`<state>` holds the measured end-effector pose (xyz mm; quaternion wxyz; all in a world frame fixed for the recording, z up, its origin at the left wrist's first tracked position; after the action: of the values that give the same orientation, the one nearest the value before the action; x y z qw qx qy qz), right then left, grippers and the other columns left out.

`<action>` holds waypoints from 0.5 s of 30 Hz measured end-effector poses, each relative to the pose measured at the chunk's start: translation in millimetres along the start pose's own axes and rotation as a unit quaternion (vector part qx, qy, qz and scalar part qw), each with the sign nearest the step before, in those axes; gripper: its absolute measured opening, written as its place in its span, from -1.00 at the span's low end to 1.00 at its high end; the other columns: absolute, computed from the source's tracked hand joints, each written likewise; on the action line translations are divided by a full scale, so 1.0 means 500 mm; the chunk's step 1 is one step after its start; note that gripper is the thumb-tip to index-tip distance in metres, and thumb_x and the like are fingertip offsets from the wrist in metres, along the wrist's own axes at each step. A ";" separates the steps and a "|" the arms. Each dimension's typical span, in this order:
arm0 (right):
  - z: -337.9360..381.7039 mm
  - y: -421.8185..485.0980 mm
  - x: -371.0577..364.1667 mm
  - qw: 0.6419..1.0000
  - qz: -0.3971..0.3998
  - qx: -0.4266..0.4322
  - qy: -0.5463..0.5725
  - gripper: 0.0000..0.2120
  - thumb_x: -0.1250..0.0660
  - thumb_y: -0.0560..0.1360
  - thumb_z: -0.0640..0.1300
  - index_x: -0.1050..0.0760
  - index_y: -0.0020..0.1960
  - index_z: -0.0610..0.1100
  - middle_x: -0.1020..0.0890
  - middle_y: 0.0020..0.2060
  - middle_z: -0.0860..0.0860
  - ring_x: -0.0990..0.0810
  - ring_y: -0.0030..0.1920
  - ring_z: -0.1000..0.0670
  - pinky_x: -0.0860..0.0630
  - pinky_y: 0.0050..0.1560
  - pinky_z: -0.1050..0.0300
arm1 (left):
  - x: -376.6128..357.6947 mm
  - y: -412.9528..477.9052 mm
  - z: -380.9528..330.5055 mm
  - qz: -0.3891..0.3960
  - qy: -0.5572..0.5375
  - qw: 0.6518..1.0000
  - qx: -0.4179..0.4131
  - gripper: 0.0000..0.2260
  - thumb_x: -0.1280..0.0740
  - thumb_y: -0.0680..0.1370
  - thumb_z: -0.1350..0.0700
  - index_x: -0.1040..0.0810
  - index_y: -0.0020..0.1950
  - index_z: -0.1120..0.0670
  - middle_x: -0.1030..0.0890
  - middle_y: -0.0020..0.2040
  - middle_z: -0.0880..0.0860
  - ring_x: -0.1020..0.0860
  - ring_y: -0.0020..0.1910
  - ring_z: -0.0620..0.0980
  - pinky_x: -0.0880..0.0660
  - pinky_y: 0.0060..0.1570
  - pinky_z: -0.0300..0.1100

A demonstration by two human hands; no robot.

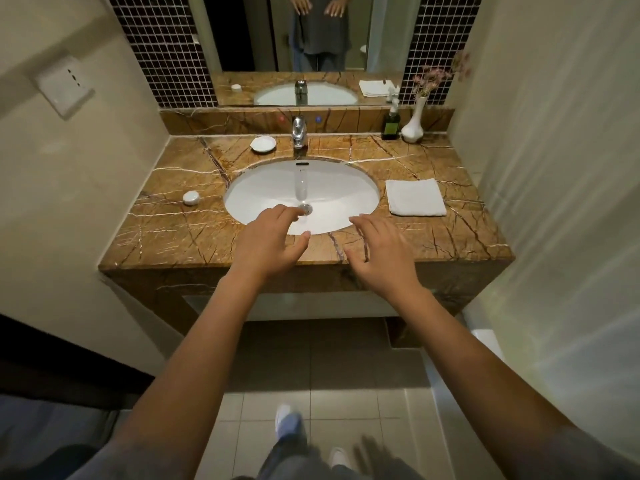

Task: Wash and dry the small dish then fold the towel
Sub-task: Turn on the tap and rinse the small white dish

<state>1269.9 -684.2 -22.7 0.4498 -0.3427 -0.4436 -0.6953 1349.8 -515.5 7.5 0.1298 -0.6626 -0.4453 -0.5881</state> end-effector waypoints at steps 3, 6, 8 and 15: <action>-0.004 0.060 -0.033 1.000 -0.001 -0.003 -0.004 -0.53 -0.22 0.52 0.12 -0.35 0.39 -0.01 -0.47 0.34 0.02 -0.38 0.37 -0.02 -0.35 0.36 -0.07 | -0.025 0.048 0.046 0.007 -0.010 1.000 0.010 -0.66 -0.26 0.54 -0.10 -0.46 0.27 -0.01 -0.59 0.13 -0.01 -0.53 0.12 -0.01 -0.52 -0.13 -0.11; -0.005 0.122 -0.078 1.000 0.012 -0.010 -0.012 -0.52 -0.23 0.52 0.13 -0.34 0.40 0.00 -0.45 0.36 0.02 -0.36 0.38 -0.01 -0.33 0.36 -0.04 | -0.048 0.099 0.101 0.005 -0.011 1.000 0.022 -0.65 -0.23 0.54 -0.13 -0.46 0.27 -0.02 -0.59 0.14 -0.02 -0.53 0.12 -0.02 -0.54 -0.12 -0.09; 0.001 0.166 -0.110 1.000 0.021 -0.016 -0.005 -0.51 -0.22 0.52 0.12 -0.33 0.41 0.00 -0.44 0.37 0.02 -0.35 0.39 -0.01 -0.32 0.37 -0.05 | -0.063 0.132 0.143 0.007 -0.012 1.000 0.025 -0.64 -0.22 0.54 -0.15 -0.46 0.28 -0.03 -0.59 0.15 -0.04 -0.53 0.12 -0.03 -0.55 -0.11 -0.09; 0.053 0.311 -0.203 0.999 0.034 -0.025 0.000 -0.54 -0.24 0.52 0.11 -0.36 0.38 0.00 -0.47 0.35 0.01 -0.38 0.37 -0.02 -0.34 0.35 -0.03 | -0.091 0.237 0.295 0.037 -0.031 0.998 0.040 -0.62 -0.21 0.53 -0.17 -0.45 0.29 -0.04 -0.57 0.16 -0.06 -0.51 0.15 -0.03 -0.55 -0.04 -0.04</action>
<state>1453.2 -658.4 -53.8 0.4646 -0.3684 -0.4144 -0.6905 1539.9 -500.4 -31.9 0.1637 -0.6910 -0.4473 -0.5436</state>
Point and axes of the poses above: each hand's wrist, its own y-axis towards the middle knuckle, its own x-axis out of the back of the hand, z = x × y, the point moved 8 cm from there along y, towards the middle knuckle
